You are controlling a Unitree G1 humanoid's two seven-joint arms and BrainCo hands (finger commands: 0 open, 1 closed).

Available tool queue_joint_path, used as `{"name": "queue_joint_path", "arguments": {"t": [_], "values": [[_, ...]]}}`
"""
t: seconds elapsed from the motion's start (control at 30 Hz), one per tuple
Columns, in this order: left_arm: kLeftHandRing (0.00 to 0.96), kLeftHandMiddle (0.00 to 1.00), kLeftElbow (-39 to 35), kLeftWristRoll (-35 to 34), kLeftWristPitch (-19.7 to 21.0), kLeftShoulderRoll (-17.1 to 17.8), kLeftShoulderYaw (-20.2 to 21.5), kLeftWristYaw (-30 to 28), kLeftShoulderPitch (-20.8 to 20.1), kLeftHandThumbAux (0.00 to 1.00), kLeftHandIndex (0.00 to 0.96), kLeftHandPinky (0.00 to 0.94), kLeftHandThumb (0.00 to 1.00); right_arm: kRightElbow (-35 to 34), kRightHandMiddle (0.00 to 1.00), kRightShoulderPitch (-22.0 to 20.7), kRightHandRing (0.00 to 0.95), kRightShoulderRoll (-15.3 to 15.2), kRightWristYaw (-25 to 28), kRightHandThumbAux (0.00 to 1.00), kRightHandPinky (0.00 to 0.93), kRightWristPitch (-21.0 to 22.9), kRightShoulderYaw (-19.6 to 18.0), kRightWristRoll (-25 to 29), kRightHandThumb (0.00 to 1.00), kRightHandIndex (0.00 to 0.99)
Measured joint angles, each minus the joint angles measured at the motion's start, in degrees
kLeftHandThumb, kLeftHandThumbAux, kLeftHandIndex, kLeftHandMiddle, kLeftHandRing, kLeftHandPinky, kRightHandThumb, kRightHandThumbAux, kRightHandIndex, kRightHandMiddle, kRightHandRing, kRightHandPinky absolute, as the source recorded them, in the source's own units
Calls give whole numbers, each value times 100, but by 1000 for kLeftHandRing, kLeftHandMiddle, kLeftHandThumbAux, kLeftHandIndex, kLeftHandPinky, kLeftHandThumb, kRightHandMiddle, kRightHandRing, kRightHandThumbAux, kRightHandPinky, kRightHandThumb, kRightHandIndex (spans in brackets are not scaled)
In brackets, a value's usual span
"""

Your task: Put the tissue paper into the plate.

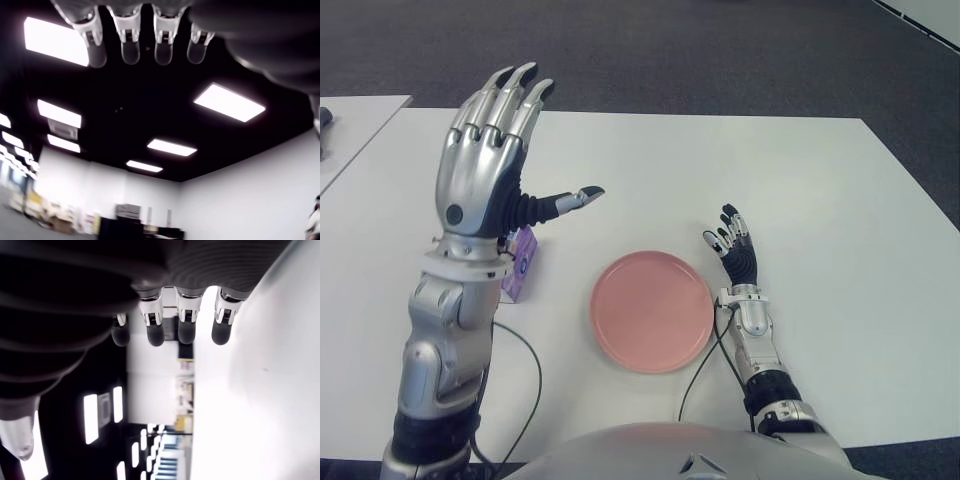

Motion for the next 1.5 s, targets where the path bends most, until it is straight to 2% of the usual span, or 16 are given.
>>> {"name": "queue_joint_path", "arguments": {"t": [0.1, 0.23, 0.33, 0.57, 0.67, 0.8, 0.93, 1.07, 1.5], "values": [[0, 0, -244, 560, 301, -164, 23, -190, 183, 272, 0, 0, 88, 435, 0, -242, 0, -118, -6, 524, 1, -200, -15, -7, 0, 0], [0, 0, -542, 1391, 759, -363, 98, -884, 327, 257, 0, 0, 86, 819, 0, -469, 0, -225, -75, 522, 4, -556, 20, -115, 0, 0], [0, 0, -561, 1817, 990, -396, 213, -1393, 270, 250, 0, 0, 87, 1008, 0, -566, 0, -264, -96, 521, 4, -755, 53, -148, 0, 0], [0, 0, -338, 2611, 1267, -296, 429, -2578, 101, 249, 0, 0, 90, 1170, 0, -636, 0, -281, -127, 520, 5, -1003, 92, -164, 0, 0], [0, 0, -172, 2861, 1323, -267, 470, -2967, 262, 249, 0, 0, 90, 1195, 0, -652, 0, -280, -144, 520, 5, -1048, 102, -164, 0, 0], [0, 0, -114, 3198, 1351, -342, 426, -3350, 676, 243, 0, 0, 86, 1208, 0, -668, 0, -281, -159, 520, 5, -1068, 108, -163, 0, 0], [0, 0, -111, 3536, 1384, -540, 292, -3545, 1044, 234, 0, 0, 76, 1234, 0, -670, 0, -304, -160, 520, 5, -1081, 107, -163, 0, 0], [0, 0, -55, 3800, 1425, -699, 215, -3640, 1191, 226, 0, 0, 72, 1269, 0, -681, 0, -318, -159, 520, 5, -1094, 107, -163, 0, 0], [0, 0, 437, 4377, 1572, -895, 120, -3815, 989, 210, 0, 0, 38, 1361, 0, -744, 0, -321, -159, 520, 5, -1116, 109, -162, 0, 0]]}}
